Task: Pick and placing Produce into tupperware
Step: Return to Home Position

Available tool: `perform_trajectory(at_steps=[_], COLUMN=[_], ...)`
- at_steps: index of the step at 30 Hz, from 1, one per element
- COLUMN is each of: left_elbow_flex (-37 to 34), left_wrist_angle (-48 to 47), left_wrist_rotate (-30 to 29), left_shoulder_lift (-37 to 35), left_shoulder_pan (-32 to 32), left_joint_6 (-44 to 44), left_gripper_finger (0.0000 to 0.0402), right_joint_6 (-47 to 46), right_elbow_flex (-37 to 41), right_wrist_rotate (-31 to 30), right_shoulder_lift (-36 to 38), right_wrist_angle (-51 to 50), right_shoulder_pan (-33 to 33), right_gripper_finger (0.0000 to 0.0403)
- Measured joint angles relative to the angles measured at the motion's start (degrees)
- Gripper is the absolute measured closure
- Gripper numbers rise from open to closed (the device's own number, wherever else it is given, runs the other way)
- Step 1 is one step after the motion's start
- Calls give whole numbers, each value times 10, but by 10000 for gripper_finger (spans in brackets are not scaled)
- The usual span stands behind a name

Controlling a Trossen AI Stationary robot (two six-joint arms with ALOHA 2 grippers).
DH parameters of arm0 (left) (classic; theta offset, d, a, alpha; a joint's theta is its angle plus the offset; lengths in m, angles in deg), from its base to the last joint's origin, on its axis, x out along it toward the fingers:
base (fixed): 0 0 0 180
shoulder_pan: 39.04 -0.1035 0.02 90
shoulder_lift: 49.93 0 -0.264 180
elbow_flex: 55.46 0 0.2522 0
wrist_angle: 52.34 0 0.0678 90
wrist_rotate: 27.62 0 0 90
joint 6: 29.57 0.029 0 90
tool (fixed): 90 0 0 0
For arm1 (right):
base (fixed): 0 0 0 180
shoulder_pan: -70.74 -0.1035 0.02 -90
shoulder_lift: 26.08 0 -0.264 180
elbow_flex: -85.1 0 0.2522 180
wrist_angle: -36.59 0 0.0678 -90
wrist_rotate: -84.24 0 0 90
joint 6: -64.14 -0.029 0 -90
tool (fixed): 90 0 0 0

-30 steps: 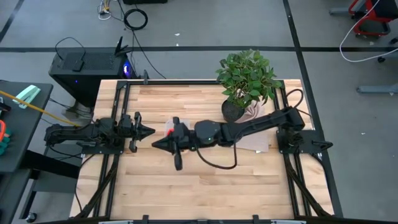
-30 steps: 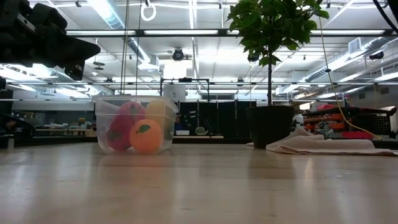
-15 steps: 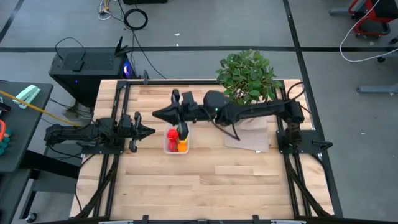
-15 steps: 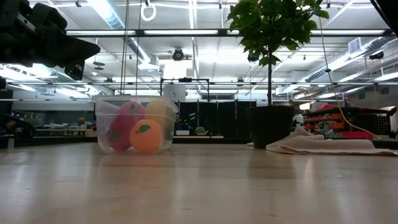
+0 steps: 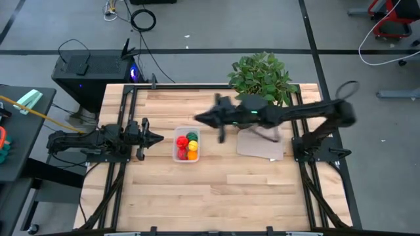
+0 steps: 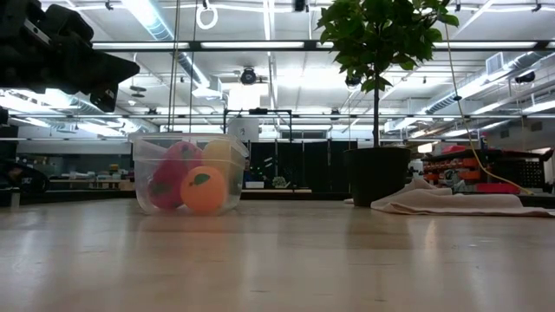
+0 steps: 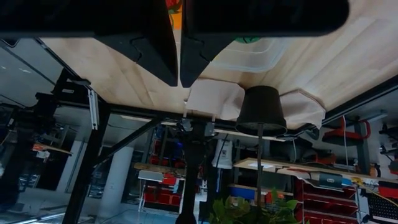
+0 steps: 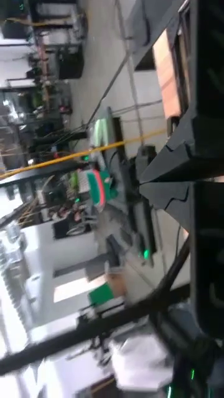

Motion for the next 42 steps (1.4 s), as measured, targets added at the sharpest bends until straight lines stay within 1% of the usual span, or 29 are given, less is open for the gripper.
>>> perform_trajectory(at_steps=[3,7,9,12,15,17,20,25,30,35,38,42], left_elbow_flex=[0,0,0,0,0,0,0,0,0,0,0,0], left_wrist_angle=[0,0,0,0,0,0,1,1,1,1,1,1], left_wrist_rotate=[0,0,0,0,0,0,0,0,0,0,0,0], left_shoulder_lift=[0,0,0,0,0,0,0,0,0,0,0,0], left_shoulder_pan=[0,0,0,0,0,0,0,0,0,0,0,0], left_joint_6=[0,0,0,0,0,0,0,0,0,0,0,0], left_gripper_finger=[381,376,372,367,366,367,372,378,372,365,368,375], right_joint_6=[-15,-25,-32,-33,-31,-31,-31,-19,-16,-26,-31,-31], right_elbow_flex=[87,181,218,268,300,314,333,353,390,444,471,512], right_wrist_rotate=[-13,-47,-53,-67,-87,-86,-85,-115,-141,-178,-196,-204], right_shoulder_lift=[87,199,257,334,406,443,485,545,594,651,682,716], right_wrist_angle=[2,-4,-6,-47,-78,-97,-139,-214,-215,-217,-215,-188], right_shoulder_pan=[-7,-28,-44,-70,-94,-110,-136,-176,-204,-222,-226,-226], right_gripper_finger=[403,403,403,403,403,403,403,403,403,403,403,403])
